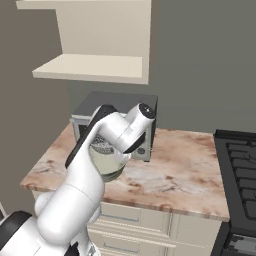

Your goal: Open the cabinet and setup a tea strainer by placing it in the bowl upright.

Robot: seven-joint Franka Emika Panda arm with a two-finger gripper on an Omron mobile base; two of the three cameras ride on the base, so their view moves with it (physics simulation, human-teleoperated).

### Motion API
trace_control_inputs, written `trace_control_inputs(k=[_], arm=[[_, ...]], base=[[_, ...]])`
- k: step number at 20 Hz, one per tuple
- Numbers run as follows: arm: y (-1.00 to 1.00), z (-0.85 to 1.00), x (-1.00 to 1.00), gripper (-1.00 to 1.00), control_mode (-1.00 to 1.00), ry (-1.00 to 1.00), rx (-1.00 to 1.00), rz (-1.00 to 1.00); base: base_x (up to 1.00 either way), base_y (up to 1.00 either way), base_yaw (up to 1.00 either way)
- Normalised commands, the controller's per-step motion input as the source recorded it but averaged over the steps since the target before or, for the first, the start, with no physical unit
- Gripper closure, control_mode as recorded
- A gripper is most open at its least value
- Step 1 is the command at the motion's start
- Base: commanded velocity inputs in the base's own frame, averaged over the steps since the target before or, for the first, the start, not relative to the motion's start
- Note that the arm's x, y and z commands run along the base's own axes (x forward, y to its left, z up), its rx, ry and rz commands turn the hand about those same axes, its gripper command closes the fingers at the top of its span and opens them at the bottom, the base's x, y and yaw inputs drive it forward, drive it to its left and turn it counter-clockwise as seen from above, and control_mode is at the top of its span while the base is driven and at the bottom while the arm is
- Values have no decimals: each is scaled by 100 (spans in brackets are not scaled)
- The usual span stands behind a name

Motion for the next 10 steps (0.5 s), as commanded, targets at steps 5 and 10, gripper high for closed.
trace_control_inputs(k=[5,10], arm=[[0,-41,2,100,-100,-2,1,4],[0,-32,0,100,-100,0,0,5]], base=[[0,0,0],[0,0,0]])
